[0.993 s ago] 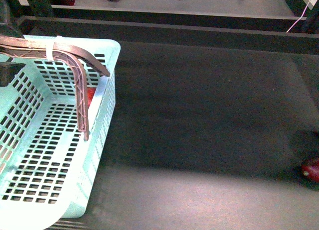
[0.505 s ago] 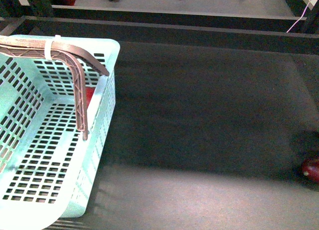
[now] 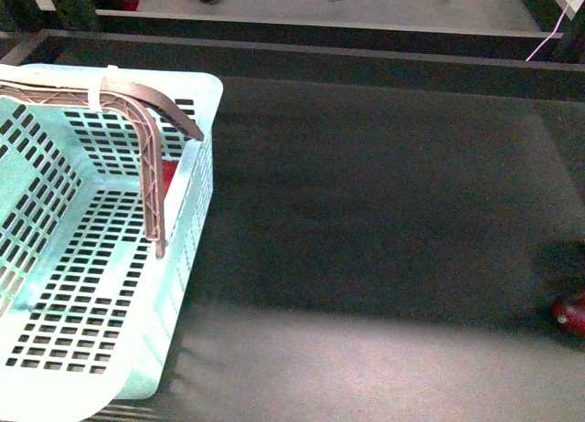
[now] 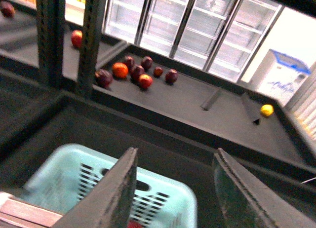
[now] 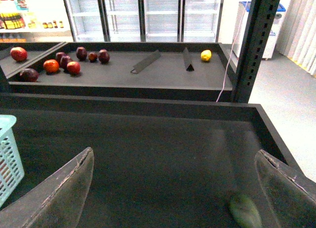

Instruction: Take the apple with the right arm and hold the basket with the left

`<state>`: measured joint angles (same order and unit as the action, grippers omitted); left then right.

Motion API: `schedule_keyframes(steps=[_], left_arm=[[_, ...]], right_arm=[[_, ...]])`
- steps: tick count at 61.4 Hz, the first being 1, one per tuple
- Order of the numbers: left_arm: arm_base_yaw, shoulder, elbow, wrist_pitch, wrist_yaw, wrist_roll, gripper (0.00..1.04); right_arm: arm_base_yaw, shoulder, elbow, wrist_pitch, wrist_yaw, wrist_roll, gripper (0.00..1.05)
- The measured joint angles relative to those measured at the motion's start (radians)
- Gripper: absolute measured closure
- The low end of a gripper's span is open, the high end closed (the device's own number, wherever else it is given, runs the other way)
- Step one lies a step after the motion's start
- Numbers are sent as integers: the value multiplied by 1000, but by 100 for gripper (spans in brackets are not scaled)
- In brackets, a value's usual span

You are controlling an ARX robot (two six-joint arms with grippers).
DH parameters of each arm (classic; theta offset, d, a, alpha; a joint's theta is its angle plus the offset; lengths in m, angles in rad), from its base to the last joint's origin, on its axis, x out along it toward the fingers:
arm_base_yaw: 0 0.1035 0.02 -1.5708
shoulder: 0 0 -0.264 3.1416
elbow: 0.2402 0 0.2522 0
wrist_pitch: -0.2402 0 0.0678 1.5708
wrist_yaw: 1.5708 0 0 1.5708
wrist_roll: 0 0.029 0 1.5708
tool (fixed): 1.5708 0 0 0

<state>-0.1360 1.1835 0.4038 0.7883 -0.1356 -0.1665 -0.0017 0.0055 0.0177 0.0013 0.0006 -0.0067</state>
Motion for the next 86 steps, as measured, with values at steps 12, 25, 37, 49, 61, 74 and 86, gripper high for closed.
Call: schedule_keyframes(steps=[12, 25, 37, 49, 61, 74, 86], left_arm=[[34, -114, -144, 6, 42, 128, 102], [116, -264, -252, -29, 129, 151, 101], [132, -397, -312, -101, 135, 152, 101], [132, -505, -354, -166, 136, 153, 101], [133, -622, -389, -239, 136, 155, 101], [133, -748, -389, -358, 136, 155, 101], [133, -845, -389, -450, 136, 155, 101]], right_arm=[[0, 0, 0, 0, 0, 0, 9], [0, 0, 0, 0, 0, 0, 9], [0, 0, 0, 0, 0, 0, 9], [0, 0, 0, 0, 0, 0, 9], [0, 0, 0, 0, 0, 0, 9], [0, 0, 0, 0, 0, 0, 9], [0, 0, 0, 0, 0, 0, 9]])
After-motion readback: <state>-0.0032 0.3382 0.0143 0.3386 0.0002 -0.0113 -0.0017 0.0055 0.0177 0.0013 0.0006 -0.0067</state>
